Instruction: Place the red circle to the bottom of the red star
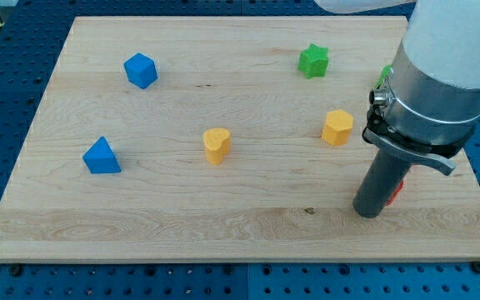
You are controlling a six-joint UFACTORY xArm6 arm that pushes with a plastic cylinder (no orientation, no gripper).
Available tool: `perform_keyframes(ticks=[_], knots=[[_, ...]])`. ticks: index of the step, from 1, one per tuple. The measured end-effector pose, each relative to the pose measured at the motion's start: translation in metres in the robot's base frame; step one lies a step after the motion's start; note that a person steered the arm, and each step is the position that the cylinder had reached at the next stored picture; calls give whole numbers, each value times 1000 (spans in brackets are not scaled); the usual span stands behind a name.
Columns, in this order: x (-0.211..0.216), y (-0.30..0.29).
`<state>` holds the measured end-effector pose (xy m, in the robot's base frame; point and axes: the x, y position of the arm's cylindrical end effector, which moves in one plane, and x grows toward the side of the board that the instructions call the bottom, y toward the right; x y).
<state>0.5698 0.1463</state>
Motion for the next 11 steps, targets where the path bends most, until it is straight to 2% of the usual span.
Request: perform_keyframes(ticks=[2, 3, 4, 6, 7, 8, 11], knots=[[-5, 59], [-3, 63], [-2, 58], [-5, 5], [-31, 6], [-37, 21], [-25, 31]])
